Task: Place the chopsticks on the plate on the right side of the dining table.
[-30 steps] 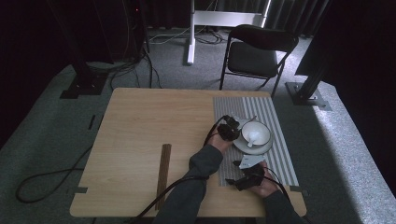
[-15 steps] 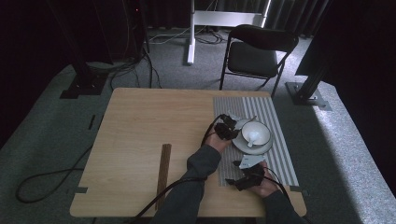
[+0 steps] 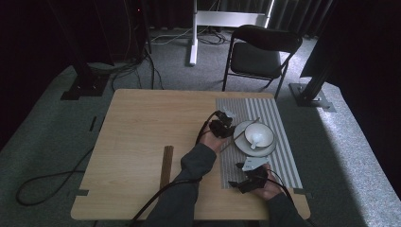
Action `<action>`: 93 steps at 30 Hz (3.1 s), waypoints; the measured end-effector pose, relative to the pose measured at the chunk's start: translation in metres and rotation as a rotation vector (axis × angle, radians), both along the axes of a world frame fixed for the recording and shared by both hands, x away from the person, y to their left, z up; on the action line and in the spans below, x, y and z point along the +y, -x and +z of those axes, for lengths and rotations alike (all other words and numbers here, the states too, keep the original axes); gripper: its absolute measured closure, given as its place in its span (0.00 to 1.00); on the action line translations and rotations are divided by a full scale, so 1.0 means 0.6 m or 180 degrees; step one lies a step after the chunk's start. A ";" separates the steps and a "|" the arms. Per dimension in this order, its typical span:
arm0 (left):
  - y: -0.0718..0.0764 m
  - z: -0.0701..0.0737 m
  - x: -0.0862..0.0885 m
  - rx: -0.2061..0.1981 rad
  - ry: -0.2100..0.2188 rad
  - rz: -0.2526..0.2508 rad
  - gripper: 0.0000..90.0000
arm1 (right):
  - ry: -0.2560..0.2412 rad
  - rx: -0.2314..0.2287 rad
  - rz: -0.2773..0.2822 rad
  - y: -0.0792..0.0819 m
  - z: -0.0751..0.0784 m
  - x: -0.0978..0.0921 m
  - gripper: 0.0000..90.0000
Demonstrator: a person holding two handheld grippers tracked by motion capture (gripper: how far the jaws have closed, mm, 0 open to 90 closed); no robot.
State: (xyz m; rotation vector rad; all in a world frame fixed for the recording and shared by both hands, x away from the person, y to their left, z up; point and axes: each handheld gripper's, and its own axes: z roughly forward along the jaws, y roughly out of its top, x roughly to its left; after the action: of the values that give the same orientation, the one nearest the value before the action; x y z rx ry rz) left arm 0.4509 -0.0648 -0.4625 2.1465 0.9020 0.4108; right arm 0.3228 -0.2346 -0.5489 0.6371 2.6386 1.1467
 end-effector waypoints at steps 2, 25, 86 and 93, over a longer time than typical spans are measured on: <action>0.002 0.009 0.009 -0.0023 -0.0003 0.0003 0.82 | -0.0001 0.0003 -0.0002 0.000 0.000 0.000 0.20; 0.043 0.051 0.123 -0.0139 0.0178 0.0207 0.74 | 0.0003 0.0000 -0.0005 0.000 0.000 0.000 0.20; 0.195 -0.006 0.366 -0.0126 0.0142 0.0564 0.68 | -0.0005 0.0014 -0.0013 0.000 0.000 0.000 0.20; 0.203 -0.026 0.391 -0.0069 0.0108 0.0683 0.68 | 0.0000 0.0010 -0.0009 0.000 0.000 0.000 0.20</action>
State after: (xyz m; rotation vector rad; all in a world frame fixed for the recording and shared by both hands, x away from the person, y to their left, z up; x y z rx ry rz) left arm 0.3290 0.1699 -0.4780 2.0176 1.1236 0.5202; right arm 0.3226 -0.2346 -0.5489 0.6430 2.6394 1.1459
